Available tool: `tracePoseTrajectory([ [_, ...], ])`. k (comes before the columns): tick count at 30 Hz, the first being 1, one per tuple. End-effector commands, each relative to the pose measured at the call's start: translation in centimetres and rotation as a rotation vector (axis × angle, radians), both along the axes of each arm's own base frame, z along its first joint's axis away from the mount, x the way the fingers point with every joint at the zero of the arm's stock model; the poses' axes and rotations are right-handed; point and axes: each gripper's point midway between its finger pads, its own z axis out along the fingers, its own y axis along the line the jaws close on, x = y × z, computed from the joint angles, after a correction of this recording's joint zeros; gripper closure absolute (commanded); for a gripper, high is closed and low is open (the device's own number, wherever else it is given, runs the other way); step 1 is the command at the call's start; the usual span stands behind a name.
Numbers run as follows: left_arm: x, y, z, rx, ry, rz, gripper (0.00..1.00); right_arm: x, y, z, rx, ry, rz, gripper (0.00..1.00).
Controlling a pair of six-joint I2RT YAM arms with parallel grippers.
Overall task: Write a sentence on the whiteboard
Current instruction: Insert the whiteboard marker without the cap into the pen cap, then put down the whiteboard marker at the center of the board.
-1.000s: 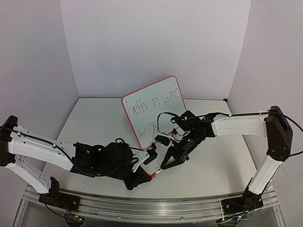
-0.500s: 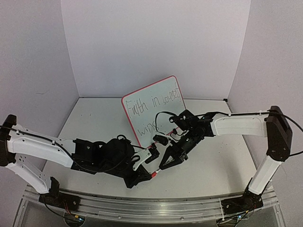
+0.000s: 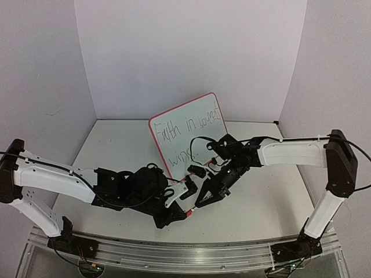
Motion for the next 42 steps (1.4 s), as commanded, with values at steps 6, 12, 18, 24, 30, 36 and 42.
tracePoseTrajectory([
  [6,4.8,-5.4,14.2,-0.473,-0.202,0.084,1.0,-2.7,2.4,1.1,0.078,0.014,0.107,1.0],
  [12,4.5,-3.7,12.2,-0.399,-0.16,0.095,0.99,-1.7,2.0,1.3,0.047,-0.07,0.063,1.0],
  [18,3.9,1.1,9.1,-0.242,-0.131,0.15,0.7,1.6,-0.3,1.3,0.007,-0.137,-0.061,1.0],
  [24,3.1,3.1,7.4,-0.152,-0.086,0.146,0.47,4.1,-1.5,3.4,0.05,-0.167,-0.128,1.0],
  [30,4.0,3.1,6.4,-0.133,-0.07,0.199,0.33,4.9,-1.4,2.0,-0.001,-0.159,-0.154,0.97],
  [36,7.9,5.0,5.0,-0.168,0.047,0.38,0.23,7.3,-2.1,0.1,-0.114,-0.269,-0.237,0.7],
  [42,11.6,8.1,4.0,-0.149,0.112,0.562,0.21,10.2,-3.5,-1.0,-0.23,-0.384,-0.349,0.43],
])
